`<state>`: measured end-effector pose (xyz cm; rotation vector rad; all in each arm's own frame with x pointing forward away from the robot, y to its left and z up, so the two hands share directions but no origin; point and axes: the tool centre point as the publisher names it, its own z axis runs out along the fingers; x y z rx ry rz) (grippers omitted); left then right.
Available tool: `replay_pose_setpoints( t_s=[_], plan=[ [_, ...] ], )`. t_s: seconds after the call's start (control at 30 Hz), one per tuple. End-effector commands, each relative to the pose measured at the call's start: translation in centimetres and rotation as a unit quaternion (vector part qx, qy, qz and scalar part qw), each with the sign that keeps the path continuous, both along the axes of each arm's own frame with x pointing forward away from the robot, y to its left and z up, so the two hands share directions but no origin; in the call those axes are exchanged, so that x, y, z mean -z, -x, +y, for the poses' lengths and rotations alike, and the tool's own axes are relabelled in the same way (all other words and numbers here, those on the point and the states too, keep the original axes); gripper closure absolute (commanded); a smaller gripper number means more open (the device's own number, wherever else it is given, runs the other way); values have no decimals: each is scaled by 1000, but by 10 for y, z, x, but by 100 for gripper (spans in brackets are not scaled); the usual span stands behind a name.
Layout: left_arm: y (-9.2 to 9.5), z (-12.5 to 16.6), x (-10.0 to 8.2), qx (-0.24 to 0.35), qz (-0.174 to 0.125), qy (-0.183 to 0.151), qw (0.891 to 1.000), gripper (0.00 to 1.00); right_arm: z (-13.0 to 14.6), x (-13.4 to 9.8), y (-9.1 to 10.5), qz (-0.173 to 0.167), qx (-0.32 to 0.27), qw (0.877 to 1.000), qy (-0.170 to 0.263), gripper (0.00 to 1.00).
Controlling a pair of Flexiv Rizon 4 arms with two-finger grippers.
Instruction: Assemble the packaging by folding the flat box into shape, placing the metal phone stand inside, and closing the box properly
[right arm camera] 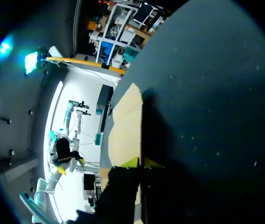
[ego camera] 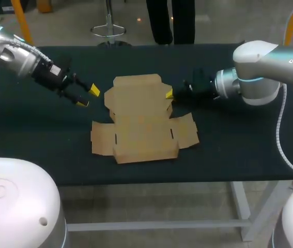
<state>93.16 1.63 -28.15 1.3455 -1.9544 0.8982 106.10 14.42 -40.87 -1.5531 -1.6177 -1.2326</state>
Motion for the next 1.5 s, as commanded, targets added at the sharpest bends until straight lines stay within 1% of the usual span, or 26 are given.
replay_pose_setpoints(
  t_s=[0.03,0.13,0.4,0.5,0.53,1.07,1.1,1.17,1.23,1.27,1.37,1.43,1.47,1.5],
  plan=[
    [-6,2,3,18,12,11,1000,0,-2,-4,7,-10,8,1000,-3,100],
    [-8,1,5,26,21,28,999,0,-4,-7,9,-17,12,1000,-10,100],
    [-12,-4,9,33,12,47,998,0,-8,-25,15,-47,18,998,-28,100],
    [-14,-7,10,39,16,53,998,0,-11,-34,20,-58,28,997,-43,100],
    [-14,-7,10,39,16,53,998,0,-12,-39,23,-60,29,996,-55,100],
    [-14,-7,10,39,16,53,998,0,-12,-39,23,-60,29,996,-55,100],
    [-14,-7,10,39,16,53,998,0,-12,-40,22,-65,26,996,-64,100],
    [-17,-7,11,48,-6,59,997,0,-11,-47,21,-82,21,994,-72,100],
    [-21,-2,11,41,-29,53,997,0,-13,-56,21,-97,17,992,-79,100],
    [-23,1,10,37,-41,58,997,0,-14,-59,21,-104,16,991,-82,100],
    [-29,6,7,33,-75,59,995,0,-17,-70,23,-124,14,988,-87,100],
    [-32,6,7,32,-96,45,994,0,-19,-76,24,-134,11,986,-95,100],
    [-34,5,5,33,-108,47,993,0,-19,-78,25,-139,12,986,-94,100],
    [-36,5,4,30,-117,42,992,0,-20,-80,25,-145,9,984,-99,100]
  ],
)
